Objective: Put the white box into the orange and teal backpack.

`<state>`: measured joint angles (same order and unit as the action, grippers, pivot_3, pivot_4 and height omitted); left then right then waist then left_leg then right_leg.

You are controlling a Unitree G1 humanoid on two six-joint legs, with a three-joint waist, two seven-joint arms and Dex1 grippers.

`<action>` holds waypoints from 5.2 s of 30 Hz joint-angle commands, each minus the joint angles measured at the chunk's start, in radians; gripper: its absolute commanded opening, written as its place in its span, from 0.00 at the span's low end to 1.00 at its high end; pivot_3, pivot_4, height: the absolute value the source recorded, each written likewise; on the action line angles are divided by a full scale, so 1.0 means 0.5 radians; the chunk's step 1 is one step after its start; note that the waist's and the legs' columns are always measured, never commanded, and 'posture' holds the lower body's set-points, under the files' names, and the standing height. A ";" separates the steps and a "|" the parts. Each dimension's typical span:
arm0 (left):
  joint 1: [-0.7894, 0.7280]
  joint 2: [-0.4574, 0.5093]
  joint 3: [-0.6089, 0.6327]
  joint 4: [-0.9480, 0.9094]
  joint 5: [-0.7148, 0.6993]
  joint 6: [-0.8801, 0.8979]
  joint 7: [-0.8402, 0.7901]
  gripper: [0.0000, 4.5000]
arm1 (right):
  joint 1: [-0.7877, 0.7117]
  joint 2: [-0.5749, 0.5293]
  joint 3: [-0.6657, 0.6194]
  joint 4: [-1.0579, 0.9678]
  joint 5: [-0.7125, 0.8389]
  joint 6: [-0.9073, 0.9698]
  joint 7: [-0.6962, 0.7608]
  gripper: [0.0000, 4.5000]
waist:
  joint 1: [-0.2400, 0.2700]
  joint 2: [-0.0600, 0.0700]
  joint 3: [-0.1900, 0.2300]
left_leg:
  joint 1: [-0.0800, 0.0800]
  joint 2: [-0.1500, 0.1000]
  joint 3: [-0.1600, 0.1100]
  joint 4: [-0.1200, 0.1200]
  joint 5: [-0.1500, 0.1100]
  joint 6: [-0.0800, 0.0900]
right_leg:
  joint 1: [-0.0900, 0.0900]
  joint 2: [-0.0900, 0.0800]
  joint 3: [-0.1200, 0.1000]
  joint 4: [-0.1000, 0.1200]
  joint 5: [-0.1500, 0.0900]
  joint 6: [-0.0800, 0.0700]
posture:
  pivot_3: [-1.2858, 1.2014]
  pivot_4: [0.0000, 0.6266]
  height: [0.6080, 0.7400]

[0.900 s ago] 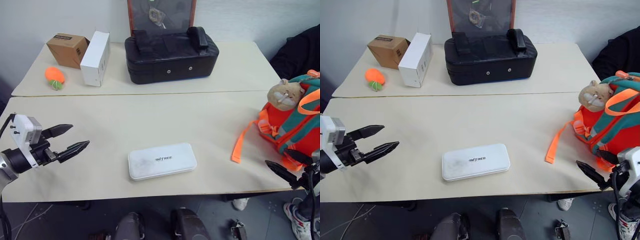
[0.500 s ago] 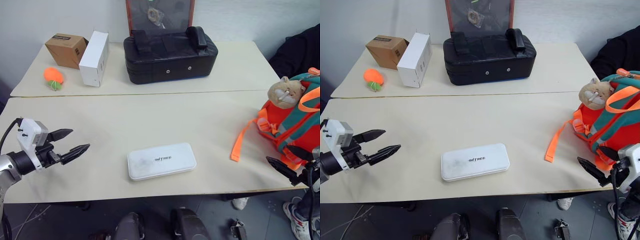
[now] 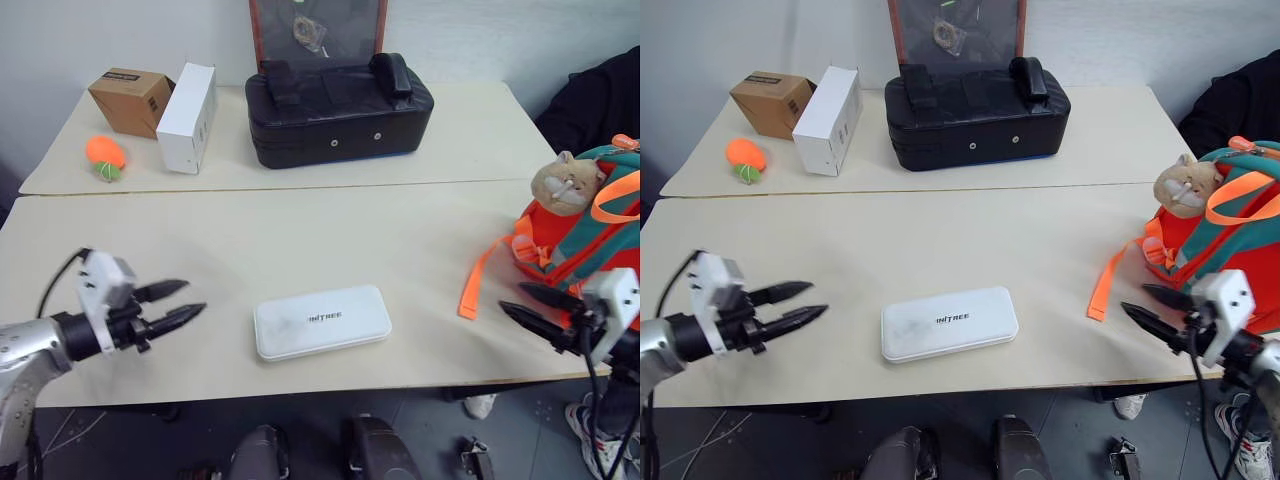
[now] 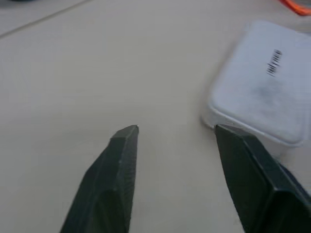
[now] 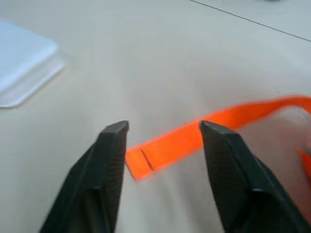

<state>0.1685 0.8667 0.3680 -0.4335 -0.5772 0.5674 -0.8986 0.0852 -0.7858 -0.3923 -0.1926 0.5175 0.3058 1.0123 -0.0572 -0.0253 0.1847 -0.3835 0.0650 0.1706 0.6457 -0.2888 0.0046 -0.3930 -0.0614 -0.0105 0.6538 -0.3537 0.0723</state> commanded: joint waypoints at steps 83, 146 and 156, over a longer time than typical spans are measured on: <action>-1.248 -0.416 -0.502 0.894 -0.165 1.557 0.130 0.88 | -0.723 0.005 1.016 0.496 -0.693 -0.720 0.472 0.00 | 0.068 0.000 0.000 | -0.004 -0.001 -0.007 0.029 0.004 0.005 | 0.002 -0.001 -0.009 0.020 0.000 0.001 | 0.52 0.24 1.00; -1.680 -1.302 0.331 0.378 -1.209 1.849 0.832 0.29 | 0.236 -0.039 -0.848 0.028 0.394 0.704 -0.516 0.99 | 0.054 -0.002 0.000 | -0.009 -0.002 -0.017 0.033 0.005 0.003 | 0.007 0.004 -0.010 0.015 0.002 0.005 | 0.52 0.24 1.00; -1.671 -1.223 0.225 0.393 -1.335 1.681 0.987 0.29 | -0.812 0.146 -0.356 0.723 0.200 0.550 -0.834 0.90 | 0.056 0.000 0.001 | -0.010 0.000 -0.012 0.031 0.009 -0.003 | 0.001 0.009 -0.005 0.017 0.002 0.005 | 0.52 0.24 1.00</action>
<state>-0.6595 0.2464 0.4812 -0.2148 -1.1973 1.4384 -0.4070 -0.3096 -0.7273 -0.5907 0.1548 0.6372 0.6176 0.6156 -0.0290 -0.0253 0.1850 -0.3885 0.0653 0.1644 0.6608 -0.2842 0.0032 -0.3926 -0.0570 -0.0128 0.6622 -0.3527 0.0750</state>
